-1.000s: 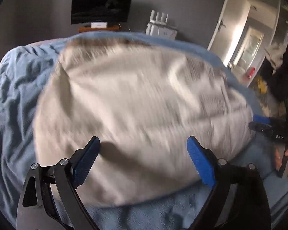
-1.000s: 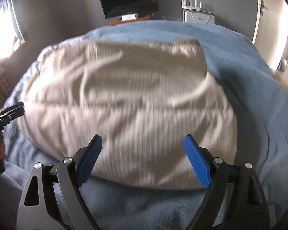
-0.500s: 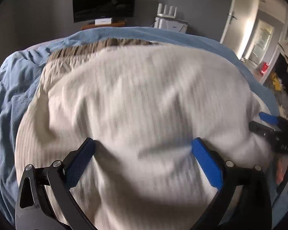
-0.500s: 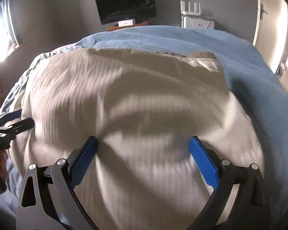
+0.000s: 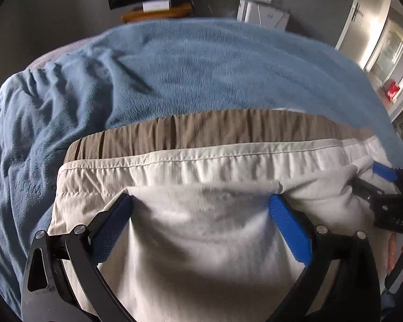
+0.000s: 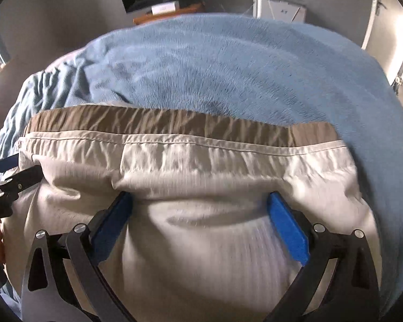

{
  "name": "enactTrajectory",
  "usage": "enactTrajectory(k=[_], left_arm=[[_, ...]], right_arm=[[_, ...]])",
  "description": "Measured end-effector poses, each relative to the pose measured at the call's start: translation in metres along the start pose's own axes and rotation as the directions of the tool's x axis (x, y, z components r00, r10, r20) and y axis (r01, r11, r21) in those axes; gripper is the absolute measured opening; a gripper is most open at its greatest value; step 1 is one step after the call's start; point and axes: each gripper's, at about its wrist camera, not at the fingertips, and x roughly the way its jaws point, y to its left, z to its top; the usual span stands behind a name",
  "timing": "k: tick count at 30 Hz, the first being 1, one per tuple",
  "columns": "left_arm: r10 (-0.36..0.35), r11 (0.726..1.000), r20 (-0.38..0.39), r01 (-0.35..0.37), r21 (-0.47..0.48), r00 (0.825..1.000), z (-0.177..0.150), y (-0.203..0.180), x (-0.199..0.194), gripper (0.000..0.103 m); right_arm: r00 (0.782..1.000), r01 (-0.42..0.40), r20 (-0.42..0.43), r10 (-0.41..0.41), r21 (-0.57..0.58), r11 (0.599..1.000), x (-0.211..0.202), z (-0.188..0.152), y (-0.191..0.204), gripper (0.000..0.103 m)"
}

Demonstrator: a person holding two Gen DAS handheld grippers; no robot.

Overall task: Fold large clothes
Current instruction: 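Fold the hem up over the jacket toward the hood with both tools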

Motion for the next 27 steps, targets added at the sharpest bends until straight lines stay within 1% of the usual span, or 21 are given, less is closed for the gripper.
enactTrajectory(k=[2,6,13,17,22,27], left_arm=[[0.003,1.0,-0.031,-0.003,0.012,1.0,-0.002,0.0,0.011,0.098],[-0.028,1.0,-0.035,0.028,0.008,0.999,-0.009,0.003,0.023,0.098],[-0.076,0.997,0.034,0.077,-0.017,0.996,-0.027,0.009,0.032,0.098],[-0.071,0.997,0.047,0.072,-0.012,0.996,-0.031,0.007,0.037,0.098],[-0.059,0.998,0.018,0.059,0.008,0.998,-0.028,0.006,0.045,0.098],[-0.047,0.999,0.016,0.047,0.018,0.999,-0.03,0.006,0.05,0.098]], right_arm=[[1.0,-0.013,-0.019,0.013,0.008,1.0,0.008,0.0,-0.003,0.096],[0.999,-0.036,-0.013,0.036,0.01,0.999,0.019,-0.008,-0.007,0.097],[0.999,-0.031,0.015,0.031,0.006,0.999,0.026,-0.019,-0.005,0.097],[1.0,-0.013,0.025,0.013,-0.001,1.0,0.029,-0.023,-0.003,0.097],[1.0,0.007,0.004,-0.007,-0.013,1.0,0.034,-0.025,0.0,0.097],[1.0,0.009,-0.007,-0.009,-0.016,1.0,0.036,-0.026,0.0,0.097]])
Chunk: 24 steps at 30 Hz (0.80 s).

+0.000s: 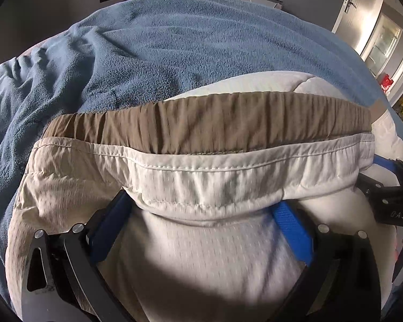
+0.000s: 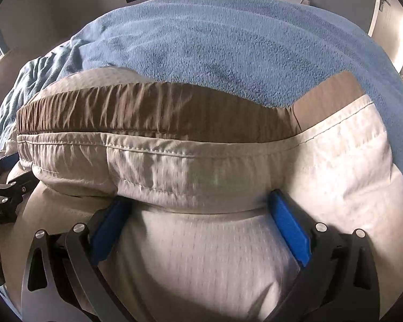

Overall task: Fold large clothes
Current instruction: 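Fold the hem up over the jacket toward the hood with both tools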

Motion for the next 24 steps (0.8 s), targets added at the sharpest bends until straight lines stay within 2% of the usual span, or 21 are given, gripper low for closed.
enactTrajectory(k=[24], left_arm=[[0.001,1.0,0.01,-0.001,0.002,1.0,-0.0031,-0.0018,0.004,0.098]], right_arm=[[1.0,0.004,0.001,-0.004,-0.001,1.0,0.0027,-0.001,-0.0001,0.097]])
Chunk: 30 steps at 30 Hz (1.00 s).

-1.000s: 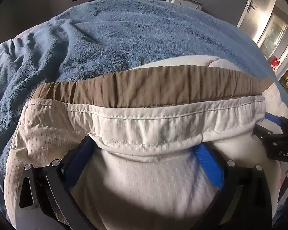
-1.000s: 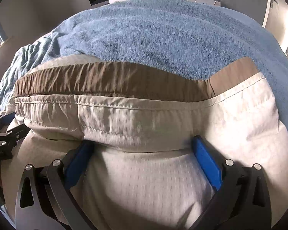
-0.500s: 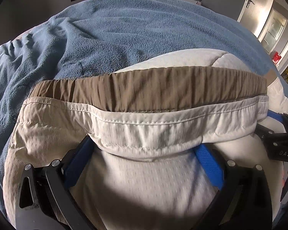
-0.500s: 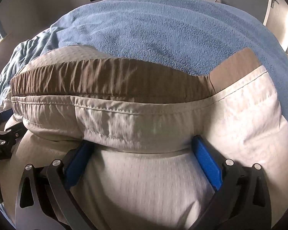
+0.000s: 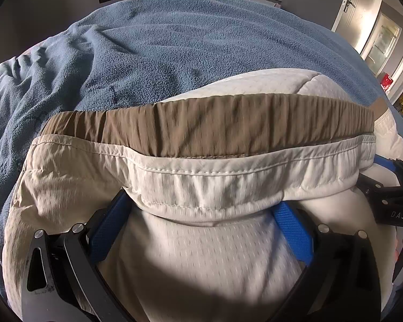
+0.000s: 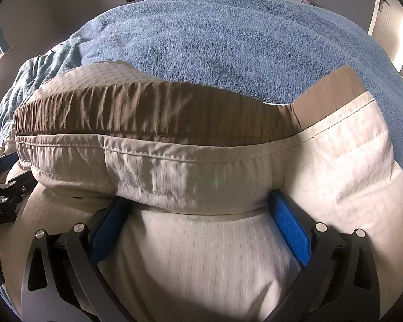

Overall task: Fold large clothes
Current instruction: 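Fold the hem up over the jacket toward the hood with both tools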

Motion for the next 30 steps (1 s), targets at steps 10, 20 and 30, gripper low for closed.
enactTrajectory(k=[10,20,30], left_arm=[[-0.002,1.0,0.014,0.002,0.001,1.0,-0.002,-0.001,-0.001,0.098],[-0.012,1.0,0.052,0.012,-0.002,0.999,-0.007,0.002,-0.003,0.098],[-0.013,1.0,0.147,0.014,-0.006,0.989,-0.02,0.0,-0.01,0.098]], right_arm=[[1.0,-0.001,0.007,0.001,0.0,1.0,0.001,0.001,0.001,0.097],[1.0,-0.004,0.03,0.004,0.002,1.0,-0.001,-0.003,-0.001,0.097],[0.995,-0.017,0.103,0.017,0.006,1.0,-0.008,-0.011,-0.002,0.097]])
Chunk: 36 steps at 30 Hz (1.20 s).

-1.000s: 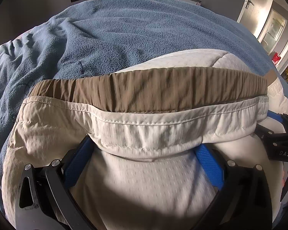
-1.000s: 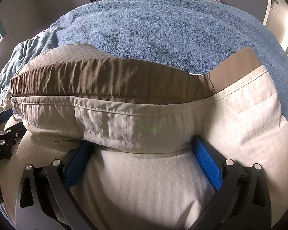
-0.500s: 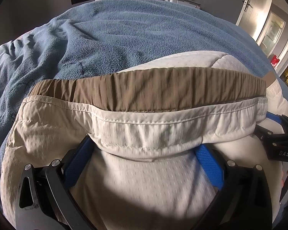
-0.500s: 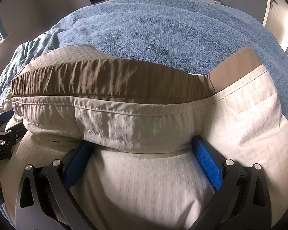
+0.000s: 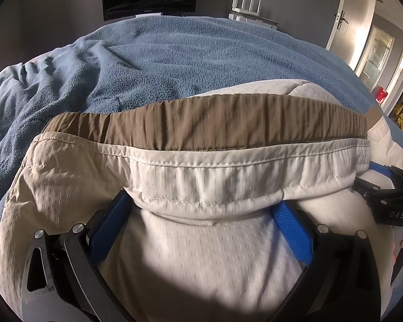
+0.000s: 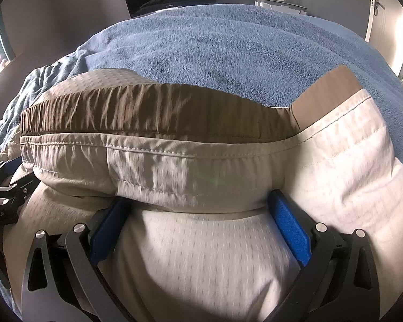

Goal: Fold large clothes

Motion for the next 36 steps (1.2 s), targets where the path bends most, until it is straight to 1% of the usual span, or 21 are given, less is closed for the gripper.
enactTrajectory(k=[4,6,7,9,11,13,14,15,16,18,20,22,24,27,28,29,30,31,32,34,36], left_arm=[[0.019,1.0,0.027,-0.019,0.017,0.999,0.001,-0.004,-0.011,0.098],[0.011,1.0,0.037,-0.012,0.021,0.999,0.004,-0.003,-0.028,0.096],[0.0,1.0,0.044,-0.001,0.013,0.999,0.005,0.0,-0.036,0.096],[-0.029,0.999,0.073,0.031,-0.017,0.997,0.006,0.012,-0.055,0.096],[-0.028,0.997,0.087,0.033,-0.062,0.996,0.005,0.032,-0.069,0.096],[0.031,0.994,0.011,-0.03,-0.101,0.999,0.006,0.054,-0.058,0.097],[0.037,0.991,-0.022,-0.04,-0.13,0.999,0.007,0.065,-0.05,0.097],[0.034,0.984,-0.034,-0.04,-0.172,0.999,0.007,0.076,-0.044,0.097],[0.037,0.981,-0.036,-0.043,-0.191,0.999,0.007,0.081,-0.041,0.097],[0.058,0.979,-0.033,-0.063,-0.192,0.998,0.009,0.087,-0.032,0.097],[0.052,0.977,-0.037,-0.059,-0.205,0.998,0.01,0.094,-0.02,0.097],[0.032,0.974,-0.041,-0.04,-0.222,0.999,0.009,0.098,-0.01,0.098],[0.036,0.974,-0.047,-0.046,-0.224,0.998,0.012,0.097,-0.007,0.098],[0.114,0.977,-0.017,-0.115,-0.18,0.993,0.015,0.085,-0.023,0.096],[0.14,0.978,0.019,-0.135,-0.157,0.99,0.017,0.08,-0.034,0.096],[0.123,0.983,0.061,-0.113,-0.143,0.991,0.018,0.075,-0.043,0.096],[0.069,0.99,0.105,-0.055,-0.131,0.992,0.022,0.066,-0.053,0.096],[0.038,0.992,0.123,-0.023,-0.122,0.992,0.026,0.059,-0.058,0.096],[0.006,0.995,0.127,0.007,-0.102,0.992,0.033,0.049,-0.06,0.096],[-0.049,0.997,0.101,0.055,-0.062,0.994,0.047,0.027,-0.053,0.096],[-0.065,0.997,0.073,0.068,-0.031,0.995,0.056,0.011,-0.043,0.096]], right_arm=[[1.0,0.013,0.014,-0.013,-0.003,1.0,-0.007,-0.001,0.002,0.097],[1.0,-0.008,0.01,0.008,-0.004,1.0,-0.018,0.003,-0.001,0.097],[0.999,-0.027,0.019,0.027,0.008,1.0,-0.028,0.005,-0.007,0.097],[0.996,-0.055,0.068,0.052,0.041,0.998,-0.051,0.008,-0.024,0.097],[0.995,-0.042,0.088,0.036,0.07,0.997,-0.064,0.011,-0.043,0.097],[0.999,0.025,0.028,-0.028,0.107,0.994,-0.058,0.017,-0.067,0.097],[0.999,0.049,-0.003,-0.049,0.129,0.99,-0.053,0.019,-0.078,0.095],[0.997,0.07,-0.038,-0.064,0.16,0.985,-0.045,0.021,-0.09,0.095],[0.997,0.062,-0.058,-0.052,0.187,0.98,-0.037,0.021,-0.099,0.095],[0.996,0.068,-0.077,-0.055,0.174,0.982,-0.025,0.02,-0.101,0.095],[0.996,0.066,-0.074,-0.054,0.176,0.982,-0.017,0.02,-0.102,0.095],[0.998,0.032,-0.054,-0.02,0.224,0.974,-0.008,0.021,-0.108,0.095],[0.999,0.028,-0.041,-0.019,0.238,0.971,-0.004,0.021,-0.108,0.095],[0.997,0.082,-0.029,-0.077,0.196,0.977,-0.017,0.021,-0.096,0.095],[0.993,0.117,-0.008,-0.117,0.169,0.979,-0.027,0.022,-0.088,0.095],[0.992,0.121,0.026,-0.126,0.155,0.981,-0.037,0.021,-0.083,0.095],[0.993,0.074,0.086,-0.086,0.133,0.988,-0.051,0.023,-0.072,0.095],[0.992,0.049,0.11,-0.062,0.121,0.991,-0.055,0.027,-0.066,0.095],[0.992,0.029,0.121,-0.043,0.109,0.994,-0.057,0.03,-0.06,0.095],[0.994,-0.033,0.106,0.025,0.079,0.996,-0.054,0.043,-0.039,0.095],[0.995,-0.08,0.072,0.076,0.051,0.996,-0.044,0.058,-0.019,0.095]])
